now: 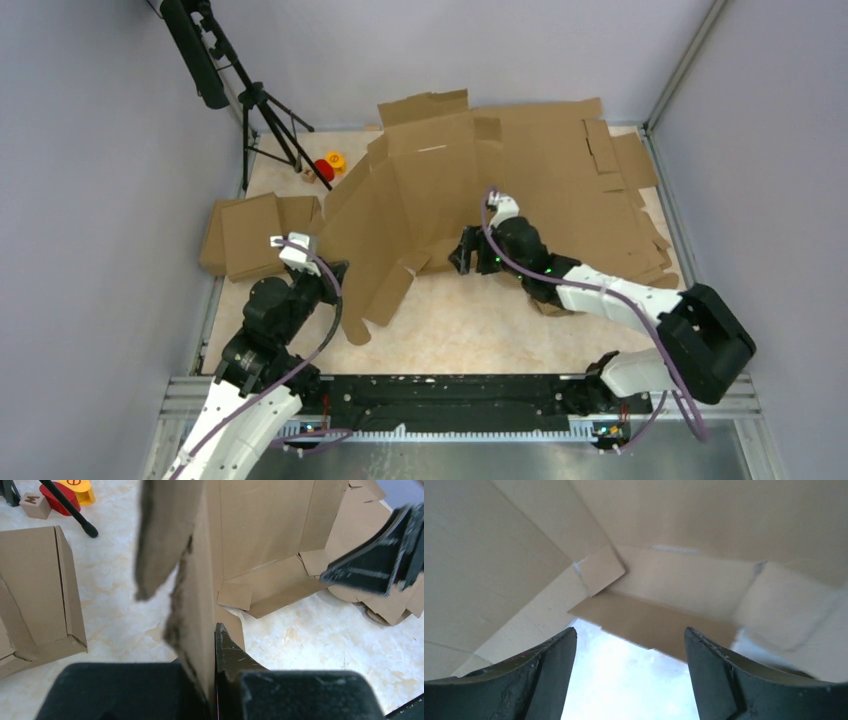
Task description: Fold the paper box
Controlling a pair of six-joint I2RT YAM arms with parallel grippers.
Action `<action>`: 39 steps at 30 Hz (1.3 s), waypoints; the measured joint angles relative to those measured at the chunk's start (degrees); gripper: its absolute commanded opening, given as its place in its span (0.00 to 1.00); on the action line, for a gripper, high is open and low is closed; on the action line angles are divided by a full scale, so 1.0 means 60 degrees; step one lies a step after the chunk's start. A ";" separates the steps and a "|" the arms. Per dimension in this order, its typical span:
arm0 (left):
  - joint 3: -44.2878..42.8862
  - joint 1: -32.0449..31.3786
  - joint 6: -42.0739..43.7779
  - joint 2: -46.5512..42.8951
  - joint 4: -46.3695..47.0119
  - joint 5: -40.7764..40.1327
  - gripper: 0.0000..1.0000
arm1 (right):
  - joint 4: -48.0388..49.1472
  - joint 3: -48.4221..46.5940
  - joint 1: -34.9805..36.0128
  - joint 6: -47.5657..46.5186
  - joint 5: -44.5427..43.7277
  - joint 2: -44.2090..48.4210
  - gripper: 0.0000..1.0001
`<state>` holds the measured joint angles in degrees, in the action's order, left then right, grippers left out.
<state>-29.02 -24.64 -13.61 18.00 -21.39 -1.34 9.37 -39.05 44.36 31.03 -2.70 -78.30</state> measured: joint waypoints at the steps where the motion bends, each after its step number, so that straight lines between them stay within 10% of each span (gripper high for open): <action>1: 0.0000 0.0000 0.0033 0.0000 0.0004 0.0022 0.02 | -0.0186 -0.0069 -0.0270 -0.0146 0.0084 0.0259 0.79; 13: 0.0000 -0.0007 0.0255 -0.0066 0.0029 0.0109 0.01 | -0.1410 -0.0452 -0.4554 -0.0732 0.1596 0.0856 0.79; 39: 0.0036 -0.0007 0.0295 -0.0146 0.0062 0.0546 0.00 | 0.1508 0.0204 -0.4685 0.2787 0.3880 -0.1854 0.36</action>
<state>-28.80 -24.69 -11.84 17.12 -21.02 1.93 18.41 -37.82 16.25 47.75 20.58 -89.43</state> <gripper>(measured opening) 0.009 0.395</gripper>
